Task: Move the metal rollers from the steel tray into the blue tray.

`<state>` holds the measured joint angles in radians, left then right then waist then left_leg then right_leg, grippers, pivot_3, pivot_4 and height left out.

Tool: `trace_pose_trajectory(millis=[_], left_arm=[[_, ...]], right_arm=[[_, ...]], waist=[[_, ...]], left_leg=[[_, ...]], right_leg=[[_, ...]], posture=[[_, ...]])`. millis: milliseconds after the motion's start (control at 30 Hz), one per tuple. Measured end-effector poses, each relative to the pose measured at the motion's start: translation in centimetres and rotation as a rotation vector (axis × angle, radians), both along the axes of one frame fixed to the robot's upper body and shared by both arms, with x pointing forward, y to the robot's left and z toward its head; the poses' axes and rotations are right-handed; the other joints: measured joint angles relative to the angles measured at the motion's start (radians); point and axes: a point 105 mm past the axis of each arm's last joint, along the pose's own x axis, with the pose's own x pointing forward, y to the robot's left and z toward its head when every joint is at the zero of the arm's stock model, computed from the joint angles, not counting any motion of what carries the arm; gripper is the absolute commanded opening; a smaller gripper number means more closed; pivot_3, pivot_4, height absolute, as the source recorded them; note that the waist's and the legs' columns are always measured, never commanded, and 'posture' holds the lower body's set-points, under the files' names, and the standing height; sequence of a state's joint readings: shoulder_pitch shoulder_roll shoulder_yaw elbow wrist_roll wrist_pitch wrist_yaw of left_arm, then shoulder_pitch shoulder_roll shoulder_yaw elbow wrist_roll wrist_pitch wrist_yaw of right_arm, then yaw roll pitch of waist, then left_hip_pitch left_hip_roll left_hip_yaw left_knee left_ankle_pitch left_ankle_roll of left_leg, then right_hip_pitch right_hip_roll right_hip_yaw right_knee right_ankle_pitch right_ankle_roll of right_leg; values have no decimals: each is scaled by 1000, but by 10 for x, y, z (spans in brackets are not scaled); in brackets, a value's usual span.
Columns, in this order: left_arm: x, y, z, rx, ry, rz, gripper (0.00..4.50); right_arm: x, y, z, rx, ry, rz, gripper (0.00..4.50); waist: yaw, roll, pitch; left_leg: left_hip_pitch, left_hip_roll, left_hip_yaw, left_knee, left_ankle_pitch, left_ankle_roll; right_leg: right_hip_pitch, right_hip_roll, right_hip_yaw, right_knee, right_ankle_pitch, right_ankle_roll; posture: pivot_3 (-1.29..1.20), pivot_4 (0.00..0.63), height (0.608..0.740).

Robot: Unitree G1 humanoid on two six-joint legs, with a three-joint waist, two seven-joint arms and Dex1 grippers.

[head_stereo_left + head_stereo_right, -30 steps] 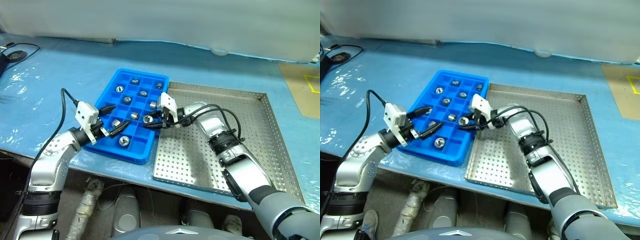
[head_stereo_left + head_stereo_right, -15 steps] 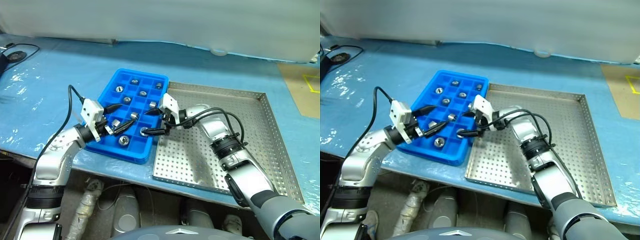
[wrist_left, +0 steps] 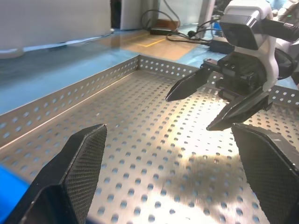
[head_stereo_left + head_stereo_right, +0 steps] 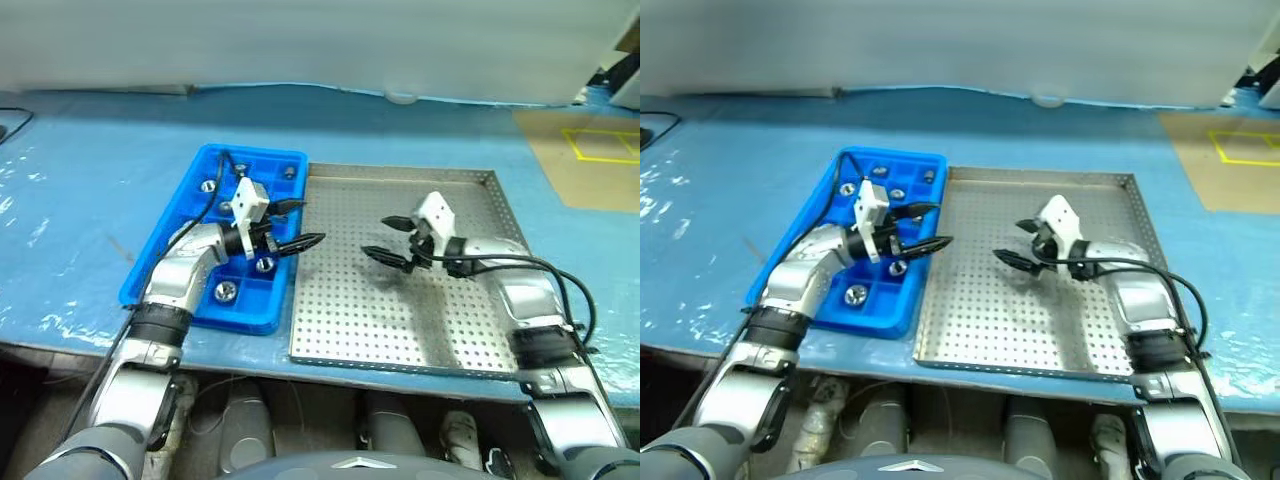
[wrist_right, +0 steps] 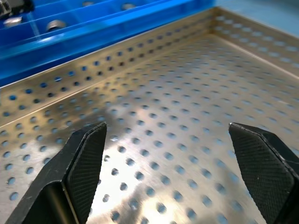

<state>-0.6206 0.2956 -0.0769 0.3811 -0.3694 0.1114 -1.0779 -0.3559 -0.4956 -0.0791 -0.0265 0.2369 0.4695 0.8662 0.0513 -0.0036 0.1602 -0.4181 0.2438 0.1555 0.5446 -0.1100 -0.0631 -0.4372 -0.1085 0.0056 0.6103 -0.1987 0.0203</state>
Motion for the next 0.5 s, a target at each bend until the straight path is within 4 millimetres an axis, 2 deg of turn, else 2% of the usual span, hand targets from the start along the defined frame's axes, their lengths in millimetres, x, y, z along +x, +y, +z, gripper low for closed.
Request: trace_pose_trajectory(millis=[167,500], left_arm=[[4,-8,1,-36,-16,-3,4500],[3,-6,-8,-45,-11,47,4500]], right_arm=[[-2,-20,32,172,-131,-182,4445],[-2,-11,38,193,-142,-162,4445]], waist=[[-27,0,0],[-15,0,0]], left_leg=[[2,0,2,0,-3,4],[2,0,5,0,-4,6]], right_leg=[[0,0,2,0,0,0],[1,-1,2,-2,0,0]], posture=[[-236,150,740],[-187,150,740]])
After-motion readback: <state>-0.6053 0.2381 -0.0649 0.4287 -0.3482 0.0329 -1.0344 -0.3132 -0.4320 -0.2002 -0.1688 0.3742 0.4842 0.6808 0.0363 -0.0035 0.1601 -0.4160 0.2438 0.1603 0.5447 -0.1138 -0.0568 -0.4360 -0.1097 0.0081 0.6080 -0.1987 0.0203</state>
